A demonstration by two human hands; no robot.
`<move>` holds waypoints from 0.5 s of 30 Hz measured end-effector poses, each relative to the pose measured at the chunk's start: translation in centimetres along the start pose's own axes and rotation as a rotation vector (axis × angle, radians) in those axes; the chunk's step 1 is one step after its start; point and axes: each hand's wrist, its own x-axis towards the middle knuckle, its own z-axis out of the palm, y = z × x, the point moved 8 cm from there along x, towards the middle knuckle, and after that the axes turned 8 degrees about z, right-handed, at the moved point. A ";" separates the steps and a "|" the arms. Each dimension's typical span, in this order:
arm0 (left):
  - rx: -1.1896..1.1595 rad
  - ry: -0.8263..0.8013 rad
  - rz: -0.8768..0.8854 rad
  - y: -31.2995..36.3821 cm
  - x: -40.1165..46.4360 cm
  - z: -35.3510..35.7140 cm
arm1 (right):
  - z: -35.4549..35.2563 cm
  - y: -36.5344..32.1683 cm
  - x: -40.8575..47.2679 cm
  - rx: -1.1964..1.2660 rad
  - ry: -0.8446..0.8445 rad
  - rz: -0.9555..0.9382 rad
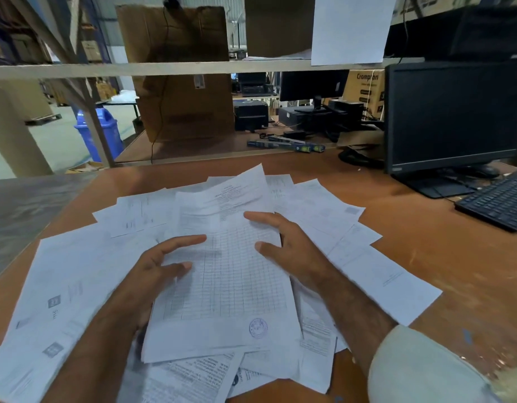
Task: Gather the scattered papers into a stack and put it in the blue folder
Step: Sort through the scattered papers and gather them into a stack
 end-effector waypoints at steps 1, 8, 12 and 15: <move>-0.039 0.019 0.004 0.1 0.1 -0.2 | 0.0 0.0 0.1 0.065 -0.006 0.020; -0.190 0.241 -0.039 -1.5 0.2 -5.7 | -1.2 4.4 -0.5 -0.832 -0.036 0.348; -0.172 0.319 -0.049 -2.3 -0.1 -8.7 | -3.1 4.5 -0.7 -0.669 0.018 0.343; -0.156 0.344 -0.038 -2.8 -0.1 -10.0 | -3.8 4.0 -0.8 -0.648 0.017 0.302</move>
